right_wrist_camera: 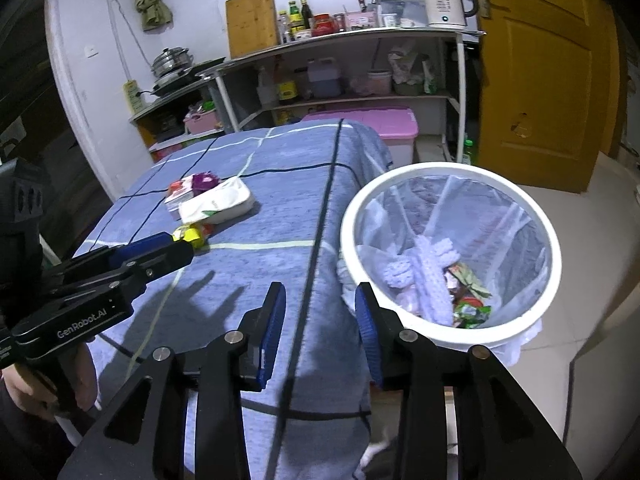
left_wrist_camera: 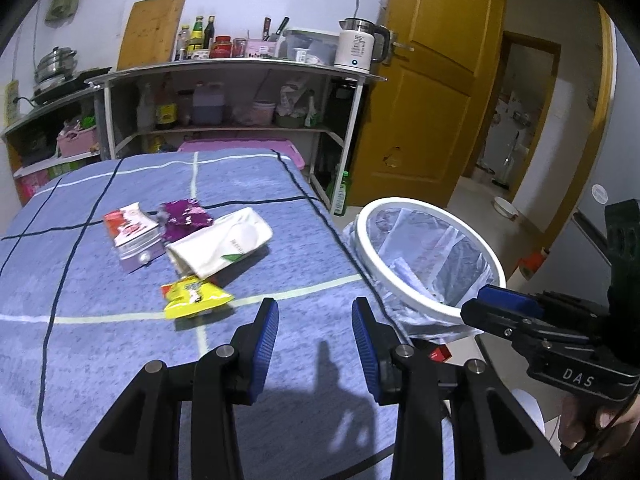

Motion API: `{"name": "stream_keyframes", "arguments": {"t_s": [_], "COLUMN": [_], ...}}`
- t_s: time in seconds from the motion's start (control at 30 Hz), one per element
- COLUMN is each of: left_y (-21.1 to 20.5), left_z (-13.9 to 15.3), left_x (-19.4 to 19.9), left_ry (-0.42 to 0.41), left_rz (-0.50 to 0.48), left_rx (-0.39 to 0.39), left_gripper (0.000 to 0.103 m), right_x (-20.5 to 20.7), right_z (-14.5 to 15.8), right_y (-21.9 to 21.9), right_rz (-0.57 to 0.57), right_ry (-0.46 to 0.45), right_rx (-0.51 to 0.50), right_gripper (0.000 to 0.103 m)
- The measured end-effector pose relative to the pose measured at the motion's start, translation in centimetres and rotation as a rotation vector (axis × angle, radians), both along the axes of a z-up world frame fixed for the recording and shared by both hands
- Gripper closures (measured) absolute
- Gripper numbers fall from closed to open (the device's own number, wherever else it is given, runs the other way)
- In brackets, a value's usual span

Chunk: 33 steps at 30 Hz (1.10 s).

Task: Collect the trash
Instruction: 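Move both open tools back over the table, then grasp the yellow snack bag with the left tool while the right tool grasps the white paper bag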

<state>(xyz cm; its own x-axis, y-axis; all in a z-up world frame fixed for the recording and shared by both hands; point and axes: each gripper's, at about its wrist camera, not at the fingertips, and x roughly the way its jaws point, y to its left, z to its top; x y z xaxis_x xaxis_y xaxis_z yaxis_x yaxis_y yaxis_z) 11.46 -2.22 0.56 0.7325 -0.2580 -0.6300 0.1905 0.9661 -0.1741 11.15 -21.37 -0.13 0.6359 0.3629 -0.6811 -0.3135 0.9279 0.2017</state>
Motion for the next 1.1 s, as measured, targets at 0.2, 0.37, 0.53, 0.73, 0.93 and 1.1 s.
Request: {"name": "stream_keyframes", "arguments": {"t_s": [0.2,0.37,0.53,0.73,0.93,1.1], "left_y": [2.4,4.6,6.1,7.1,6.7,6.4], "left_z": [-0.5,-0.8,-0.9,-1.6,-2.6,-3.3], "left_x": [-0.5,-0.3,0.0,1.4,3.3,5.2], "left_ry": [0.011,0.023,0.021,0.044,0.074,0.103], "left_rz": [0.050,0.102,0.137,0.160,0.167,0.187], "left_rx": [0.000,-0.005,-0.007,-0.022,-0.037,-0.043], "left_gripper": [0.065,0.057,0.051,0.042,0.040,0.040], "right_x": [0.0,0.2,0.6,1.2,1.7,2.3], "right_z": [-0.3,-0.6,-0.5,-0.6,-0.8,-0.9], "right_y": [1.3,2.5,3.3,3.6,3.7,3.9], "right_rz": [0.031,0.059,0.081,0.090,0.090,0.090], "right_ry": [0.009,0.015,0.014,0.014,0.021,0.024], "right_rx": [0.003,0.012,0.014,0.015,0.013,0.009], "right_gripper": [0.065,0.054,0.054,0.054,0.054,0.054]}}
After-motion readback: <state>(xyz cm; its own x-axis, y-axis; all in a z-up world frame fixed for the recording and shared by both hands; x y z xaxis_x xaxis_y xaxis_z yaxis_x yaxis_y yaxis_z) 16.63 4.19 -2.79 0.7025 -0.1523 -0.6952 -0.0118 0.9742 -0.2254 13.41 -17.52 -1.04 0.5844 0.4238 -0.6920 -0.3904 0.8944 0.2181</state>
